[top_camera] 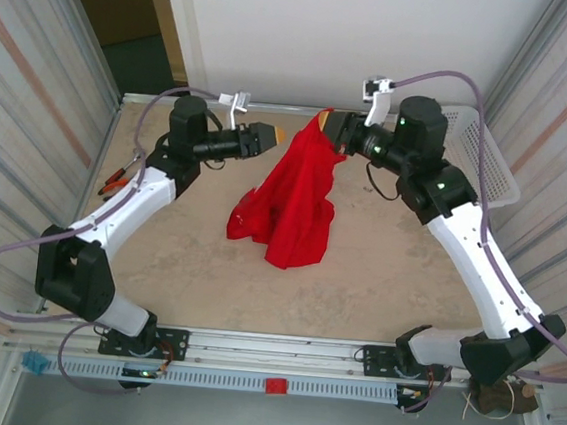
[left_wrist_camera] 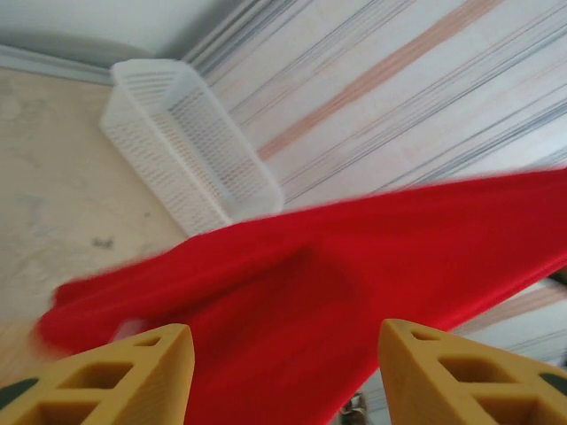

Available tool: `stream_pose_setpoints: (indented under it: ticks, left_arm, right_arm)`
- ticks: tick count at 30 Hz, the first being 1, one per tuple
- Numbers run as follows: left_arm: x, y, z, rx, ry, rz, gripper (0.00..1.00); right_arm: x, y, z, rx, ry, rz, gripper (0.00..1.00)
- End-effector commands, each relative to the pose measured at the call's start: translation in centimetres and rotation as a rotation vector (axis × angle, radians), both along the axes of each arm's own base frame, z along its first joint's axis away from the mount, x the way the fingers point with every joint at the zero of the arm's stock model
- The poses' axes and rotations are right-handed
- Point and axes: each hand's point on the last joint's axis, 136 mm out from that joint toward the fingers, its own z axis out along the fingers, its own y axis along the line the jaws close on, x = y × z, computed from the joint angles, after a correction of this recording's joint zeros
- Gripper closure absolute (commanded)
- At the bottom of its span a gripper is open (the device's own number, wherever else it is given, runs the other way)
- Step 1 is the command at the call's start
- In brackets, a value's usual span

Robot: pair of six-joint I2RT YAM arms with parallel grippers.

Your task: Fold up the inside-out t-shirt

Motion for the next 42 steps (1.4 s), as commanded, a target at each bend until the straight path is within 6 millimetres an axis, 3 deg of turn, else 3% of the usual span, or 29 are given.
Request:
stream_pose_setpoints:
  ticks: [1,7,12,13,15,17,21,22,24,25,27,30,35,39,42]
  left_arm:
    - [-2.4,-0.1,-1.0,0.107,-0.114,0.028,0.39]
    - [-5.4,-3.9,-1.6,0.226,-0.296,0.034,0.37]
    - [-3.5,-6.0,-2.3,0.262,-0.299,0.056,0.37]
    - [-2.9,-6.3,-2.7,0.272,-0.297,0.056,0.45]
    - [-2.1,-6.5,-3.7,0.306,-0.283,0.048,0.78]
    - [-1.5,-5.8,-5.0,0.325,-0.254,0.038,1.0]
    - [-0.8,-2.5,-7.3,0.359,-0.192,0.063,1.0]
    - [-0.8,-1.5,-7.7,0.364,-0.181,0.069,0.9]
    - [-1.3,0.2,-7.5,0.374,-0.179,0.088,0.58]
    - [-1.7,0.7,-7.0,0.377,-0.192,0.096,0.5]
    - [-2.9,1.2,-5.4,0.366,-0.231,0.102,0.43]
    - [-4.6,0.5,-2.8,0.355,-0.297,0.101,0.37]
    - [-6.3,-3.2,0.1,0.351,-0.392,0.09,0.35]
    - [-6.7,-5.9,-0.1,0.387,-0.438,0.139,0.35]
    - [-6.2,-6.7,-1.2,0.408,-0.428,0.203,0.35]
  right_arm:
    - [-1.1,-0.1,2.2,0.032,-0.012,0.036,1.0]
    - [-0.9,0.3,2.7,0.053,-0.009,0.02,1.0]
    - [-1.5,0.6,3.0,0.066,-0.014,0.022,1.0]
    - [-1.7,0.5,3.2,0.069,-0.02,0.022,1.0]
    - [-1.8,0.0,3.5,0.072,-0.03,0.002,1.0]
    - [-1.6,-0.9,3.7,0.067,-0.036,-0.031,1.0]
    - [-0.7,-2.7,2.2,0.054,-0.012,-0.097,1.0]
    - [-0.4,-2.8,1.5,0.058,0.003,-0.099,1.0]
    - [-0.1,-2.7,0.2,0.063,0.034,-0.098,1.0]
    - [0.0,-2.4,-0.5,0.062,0.05,-0.09,1.0]
    - [0.2,-2.0,-1.8,0.063,0.082,-0.084,1.0]
    - [0.0,-1.2,-3.3,0.061,0.112,-0.067,1.0]
    - [-0.7,0.3,-4.2,0.04,0.12,-0.05,1.0]
    - [-1.0,0.6,-4.1,0.038,0.116,-0.058,1.0]
    - [-1.2,0.6,-3.8,0.046,0.112,-0.06,1.0]
